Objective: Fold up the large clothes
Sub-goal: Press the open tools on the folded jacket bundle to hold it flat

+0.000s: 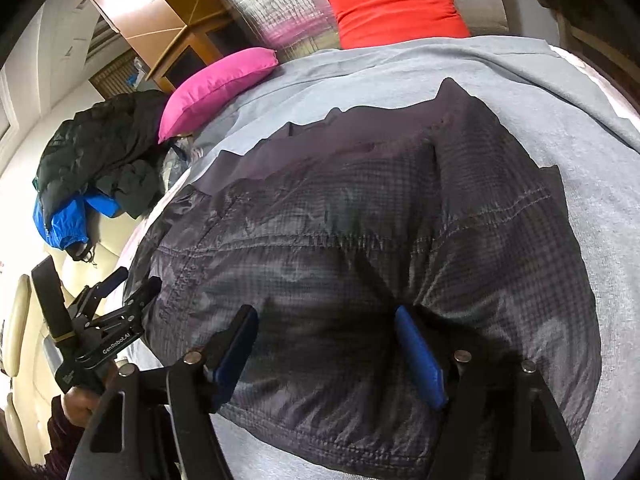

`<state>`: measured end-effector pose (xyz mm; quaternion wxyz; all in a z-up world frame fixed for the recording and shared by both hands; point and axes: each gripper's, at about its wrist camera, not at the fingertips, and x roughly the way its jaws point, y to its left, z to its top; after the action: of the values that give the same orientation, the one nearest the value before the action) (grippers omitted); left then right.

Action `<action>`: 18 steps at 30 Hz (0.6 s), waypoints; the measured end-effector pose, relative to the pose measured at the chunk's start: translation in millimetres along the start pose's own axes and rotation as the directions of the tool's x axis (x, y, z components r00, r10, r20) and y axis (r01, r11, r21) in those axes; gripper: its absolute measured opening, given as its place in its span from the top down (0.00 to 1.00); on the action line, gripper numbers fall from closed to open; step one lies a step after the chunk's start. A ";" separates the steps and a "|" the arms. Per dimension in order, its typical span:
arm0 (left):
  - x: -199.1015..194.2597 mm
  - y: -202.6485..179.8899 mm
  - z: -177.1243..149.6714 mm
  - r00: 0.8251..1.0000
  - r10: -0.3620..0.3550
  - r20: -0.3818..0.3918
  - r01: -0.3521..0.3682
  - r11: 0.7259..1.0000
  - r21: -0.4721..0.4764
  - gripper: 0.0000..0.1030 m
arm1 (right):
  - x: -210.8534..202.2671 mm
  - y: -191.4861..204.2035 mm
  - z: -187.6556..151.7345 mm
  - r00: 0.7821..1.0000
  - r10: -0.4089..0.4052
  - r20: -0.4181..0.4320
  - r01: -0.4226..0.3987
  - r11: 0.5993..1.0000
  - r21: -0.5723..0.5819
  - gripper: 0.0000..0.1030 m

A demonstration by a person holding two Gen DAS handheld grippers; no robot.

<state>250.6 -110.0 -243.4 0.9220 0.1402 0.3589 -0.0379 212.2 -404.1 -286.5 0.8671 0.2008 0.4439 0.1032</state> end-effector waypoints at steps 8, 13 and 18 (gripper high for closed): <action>0.3 -0.7 -0.5 1.000 0.000 0.001 0.000 1.000 0.002 0.16 | 0.7 0.9 -0.6 1.000 -0.002 0.000 0.002 1.000 -0.006 0.27; 0.6 -0.9 0.1 1.000 0.001 0.000 -0.001 1.000 0.003 0.16 | 0.8 1.6 -1.0 1.000 -0.003 0.000 0.003 1.000 -0.010 0.27; 0.2 -1.4 0.4 1.000 0.002 0.000 -0.002 1.000 0.003 0.16 | 0.8 1.7 -1.3 1.000 -0.004 -0.001 0.004 1.000 -0.012 0.27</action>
<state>250.8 -111.4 -243.6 0.9219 0.1418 0.3585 -0.0374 211.6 -402.0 -287.0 0.8684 0.1948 0.4440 0.1039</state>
